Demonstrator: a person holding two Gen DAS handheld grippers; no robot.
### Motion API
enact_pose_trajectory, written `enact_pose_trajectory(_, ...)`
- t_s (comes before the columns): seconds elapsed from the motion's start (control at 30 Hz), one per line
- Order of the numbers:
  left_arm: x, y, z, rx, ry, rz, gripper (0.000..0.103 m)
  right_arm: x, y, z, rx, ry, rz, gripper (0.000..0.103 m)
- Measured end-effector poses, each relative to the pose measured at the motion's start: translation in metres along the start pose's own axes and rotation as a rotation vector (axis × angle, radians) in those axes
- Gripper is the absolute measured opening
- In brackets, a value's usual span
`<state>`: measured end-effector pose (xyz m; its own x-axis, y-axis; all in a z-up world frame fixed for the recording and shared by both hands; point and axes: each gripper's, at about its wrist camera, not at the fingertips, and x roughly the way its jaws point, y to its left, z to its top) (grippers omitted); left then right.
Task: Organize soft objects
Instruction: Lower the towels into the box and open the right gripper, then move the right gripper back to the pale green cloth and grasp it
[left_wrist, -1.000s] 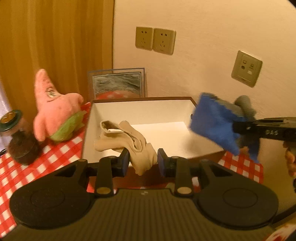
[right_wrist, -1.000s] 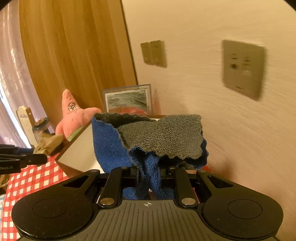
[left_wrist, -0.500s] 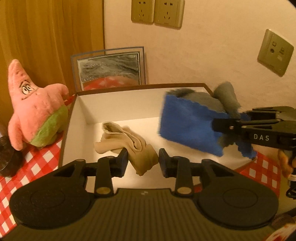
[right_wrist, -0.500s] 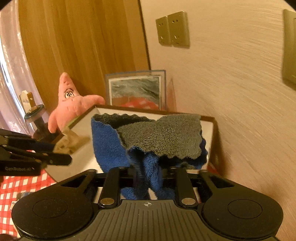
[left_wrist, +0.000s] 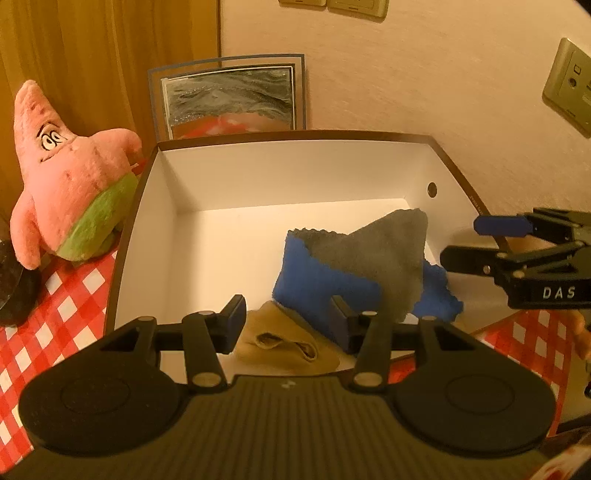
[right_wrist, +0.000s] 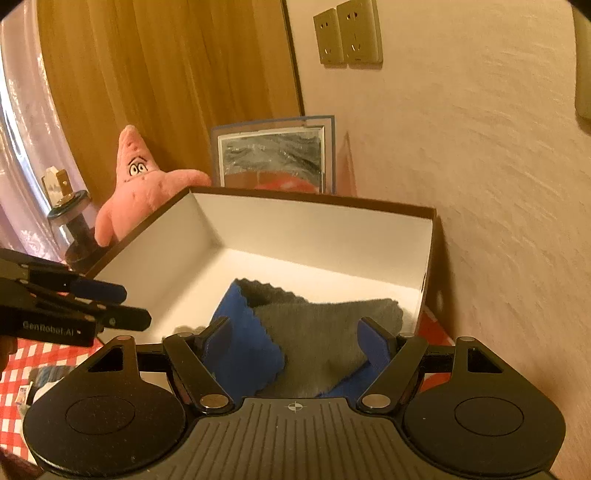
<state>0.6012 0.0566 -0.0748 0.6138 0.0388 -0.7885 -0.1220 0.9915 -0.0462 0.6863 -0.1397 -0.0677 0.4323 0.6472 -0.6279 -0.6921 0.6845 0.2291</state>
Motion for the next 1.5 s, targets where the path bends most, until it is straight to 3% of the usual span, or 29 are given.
enact_pose_trajectory(0.43, -0.025, -0.005, -0.004, -0.008, -0.012, 0.016, 0.047, -0.030, -0.004, -0.010, 0.048, -0.039, -0.024, 0.075)
enact_pose_trajectory(0.73, -0.075, -0.001, -0.021, -0.064, -0.059, 0.006, 0.047, -0.084, -0.006, -0.025, 0.132, -0.112, -0.038, 0.075)
enact_pose_trajectory(1.13, -0.157, 0.005, -0.070, -0.105, -0.117, 0.022, 0.047, -0.156, 0.010, -0.062, 0.243, -0.173, -0.072, 0.075)
enact_pose_trajectory(1.5, -0.216, 0.015, -0.125, -0.132, -0.143, 0.040, 0.047, -0.205, 0.056, -0.103, 0.251, -0.184, -0.080, 0.075)
